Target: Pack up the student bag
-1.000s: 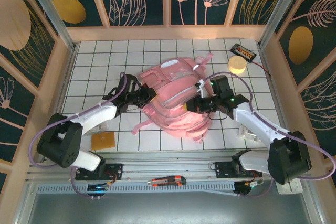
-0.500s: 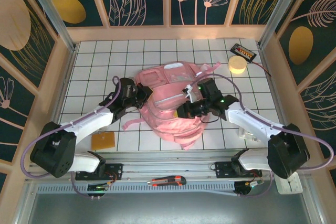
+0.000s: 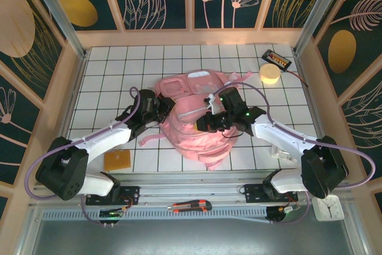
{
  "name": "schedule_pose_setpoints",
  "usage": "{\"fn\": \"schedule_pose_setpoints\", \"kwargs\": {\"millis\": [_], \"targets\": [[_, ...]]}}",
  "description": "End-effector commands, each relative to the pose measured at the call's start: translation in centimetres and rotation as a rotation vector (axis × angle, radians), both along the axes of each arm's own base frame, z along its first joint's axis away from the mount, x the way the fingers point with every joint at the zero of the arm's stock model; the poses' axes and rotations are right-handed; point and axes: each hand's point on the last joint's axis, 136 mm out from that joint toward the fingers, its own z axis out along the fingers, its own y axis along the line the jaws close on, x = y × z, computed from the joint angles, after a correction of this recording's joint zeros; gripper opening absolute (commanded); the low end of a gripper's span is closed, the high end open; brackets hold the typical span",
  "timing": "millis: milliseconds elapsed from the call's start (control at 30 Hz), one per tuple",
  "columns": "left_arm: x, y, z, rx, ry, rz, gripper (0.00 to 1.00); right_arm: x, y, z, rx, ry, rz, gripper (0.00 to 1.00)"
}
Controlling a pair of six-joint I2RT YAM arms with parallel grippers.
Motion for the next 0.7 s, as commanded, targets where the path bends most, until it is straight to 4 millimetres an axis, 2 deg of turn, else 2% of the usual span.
{"fn": "schedule_pose_setpoints", "kwargs": {"millis": [0, 267, 367, 467, 567, 667], "targets": [[0.8, -1.0, 4.5, -0.117, -0.108, 0.04, 0.0, 1.0, 1.7, 2.8, 0.07, -0.065, -0.034, 0.0], [1.7, -3.5, 5.1, -0.129, -0.12, 0.011, 0.0, -0.2, 5.9, 2.3, 0.038, -0.059, 0.065, 0.0], [1.6, -3.8, 4.9, -0.13, -0.117, 0.006, 0.0, -0.1, 7.6, 3.1, 0.05, -0.077, 0.091, 0.0], [1.4, -3.6, 4.8, -0.125, -0.115, 0.009, 0.0, 0.0, 8.1, 3.4, 0.055, -0.083, 0.101, 0.0], [1.2, -3.4, 4.5, -0.117, -0.113, 0.006, 0.0, 0.2, 7.4, 3.6, 0.056, -0.088, 0.083, 0.14], [0.8, -3.1, 4.1, -0.107, -0.11, 0.001, 0.0, 0.9, 5.5, 3.5, 0.032, -0.063, 0.011, 0.36]]}}
